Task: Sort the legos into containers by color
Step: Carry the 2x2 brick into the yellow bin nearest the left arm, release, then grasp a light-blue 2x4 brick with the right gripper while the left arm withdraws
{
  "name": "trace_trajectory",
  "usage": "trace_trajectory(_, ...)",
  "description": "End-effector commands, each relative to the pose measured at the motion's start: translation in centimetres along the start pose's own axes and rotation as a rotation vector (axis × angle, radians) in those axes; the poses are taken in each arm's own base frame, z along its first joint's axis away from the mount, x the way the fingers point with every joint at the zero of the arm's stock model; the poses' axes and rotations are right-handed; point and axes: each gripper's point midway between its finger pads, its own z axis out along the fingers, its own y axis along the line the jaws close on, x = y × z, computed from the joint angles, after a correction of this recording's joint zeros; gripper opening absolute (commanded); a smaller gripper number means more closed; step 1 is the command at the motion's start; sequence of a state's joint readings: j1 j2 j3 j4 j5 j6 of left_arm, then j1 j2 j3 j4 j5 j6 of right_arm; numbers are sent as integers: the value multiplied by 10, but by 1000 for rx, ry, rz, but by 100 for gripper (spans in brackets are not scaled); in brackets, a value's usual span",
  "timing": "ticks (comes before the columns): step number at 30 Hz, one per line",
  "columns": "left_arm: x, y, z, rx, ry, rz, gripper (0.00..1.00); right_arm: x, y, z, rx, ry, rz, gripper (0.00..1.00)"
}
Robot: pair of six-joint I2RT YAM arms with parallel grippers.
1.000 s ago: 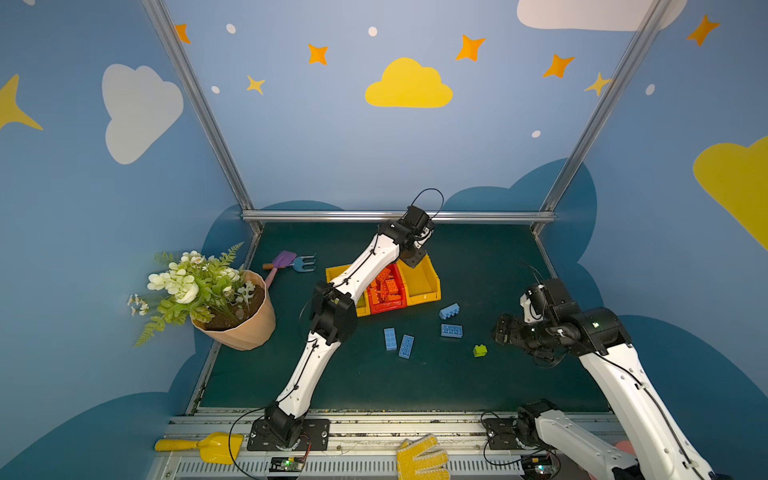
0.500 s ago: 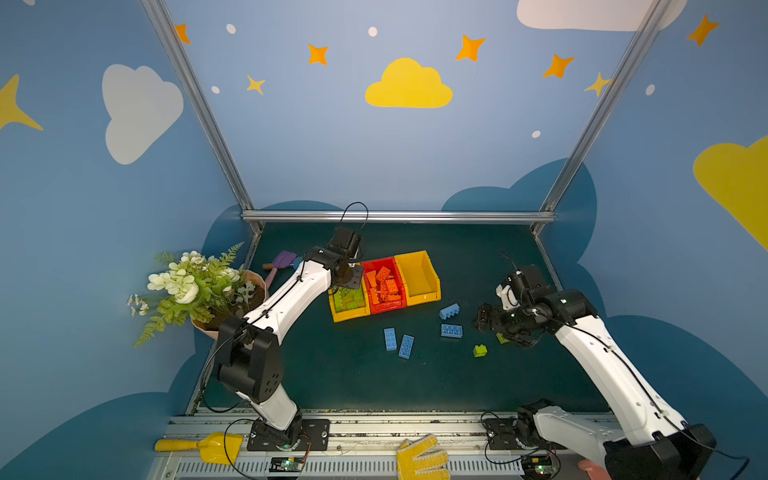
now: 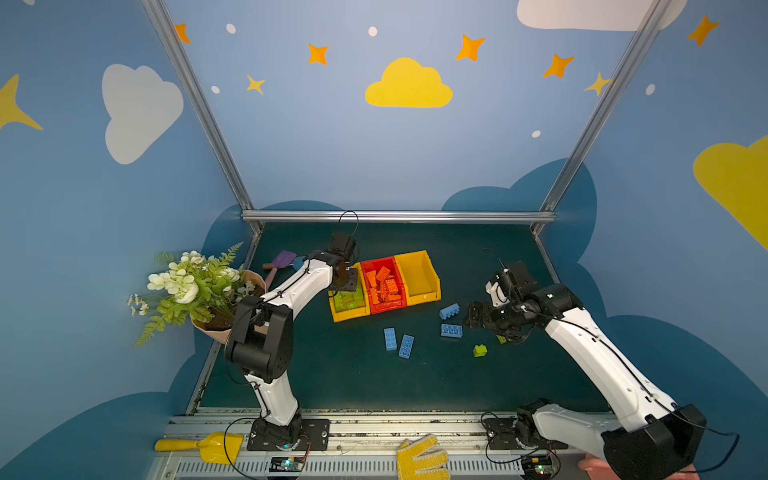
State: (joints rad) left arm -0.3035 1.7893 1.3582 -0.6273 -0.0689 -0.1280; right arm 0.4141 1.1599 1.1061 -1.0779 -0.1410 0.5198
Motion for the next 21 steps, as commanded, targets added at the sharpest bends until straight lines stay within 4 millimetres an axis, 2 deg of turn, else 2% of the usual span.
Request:
trace_trajectory(1,-10,1,-6,-1,-23,-7,68,4,-10,3,42,-3,20,94)
trace_trajectory(6,-19,7,-26,-15,-81,-66,70,0,-14,17,76,18,6,94)
trace_trajectory(10,-21,12,-59,-5,-185,-176,88,-18,-13,33,114,29,-19,94)
trace_trajectory(15,-2,1,-101,119,-291,-237,100,-39,1,64,96,68,28,94)
trace_trajectory(18,18,2,-116,150,-321,-277,100,-58,9,81,88,50,83,93)
trace_trajectory(21,37,5,-128,164,-336,-300,100,-71,6,95,136,41,135,91)
